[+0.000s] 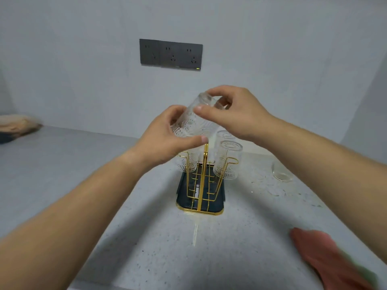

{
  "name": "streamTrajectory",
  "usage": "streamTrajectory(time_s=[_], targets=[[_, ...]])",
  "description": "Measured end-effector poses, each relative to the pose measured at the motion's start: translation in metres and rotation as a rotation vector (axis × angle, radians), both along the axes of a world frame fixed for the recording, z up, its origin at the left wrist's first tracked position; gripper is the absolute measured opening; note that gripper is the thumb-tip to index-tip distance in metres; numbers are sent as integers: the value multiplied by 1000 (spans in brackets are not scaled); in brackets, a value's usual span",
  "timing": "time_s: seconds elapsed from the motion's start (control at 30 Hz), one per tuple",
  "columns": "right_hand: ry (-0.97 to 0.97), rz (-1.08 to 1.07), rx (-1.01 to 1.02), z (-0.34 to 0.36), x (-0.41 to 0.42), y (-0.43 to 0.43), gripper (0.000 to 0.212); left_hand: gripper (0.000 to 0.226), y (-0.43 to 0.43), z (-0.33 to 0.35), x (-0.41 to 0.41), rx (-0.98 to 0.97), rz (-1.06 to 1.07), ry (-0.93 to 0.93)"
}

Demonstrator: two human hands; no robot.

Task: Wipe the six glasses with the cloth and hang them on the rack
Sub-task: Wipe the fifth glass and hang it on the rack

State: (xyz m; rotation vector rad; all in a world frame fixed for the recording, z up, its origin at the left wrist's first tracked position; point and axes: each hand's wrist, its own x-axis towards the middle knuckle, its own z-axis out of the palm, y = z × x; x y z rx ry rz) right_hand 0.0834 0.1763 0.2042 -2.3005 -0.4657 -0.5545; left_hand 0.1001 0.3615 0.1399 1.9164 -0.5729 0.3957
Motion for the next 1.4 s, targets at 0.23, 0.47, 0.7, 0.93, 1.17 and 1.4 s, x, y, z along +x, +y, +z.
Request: streamTrajectory(time_s=[0.23, 0.47, 0.7, 0.93, 1.17, 1.4], targets=[[-25, -19, -330, -16, 21, 28, 71, 69, 21, -45, 19, -114, 36, 151], [49, -10, -395, -35, 35, 31, 69, 65, 16, -74, 24, -170, 61, 202], [108, 16, -395, -56, 45, 25, 66, 67, 13, -106, 27, -188, 47, 272], [75, 6, -447, -68, 50, 24, 58, 76, 14, -120, 27, -220, 33, 303], [90, 0, -586, -73, 47, 26, 56, 80, 17, -132, 29, -228, 34, 319], [83, -9, -612, -74, 43, 28, 56, 78, 20, -135, 29, -220, 11, 329]])
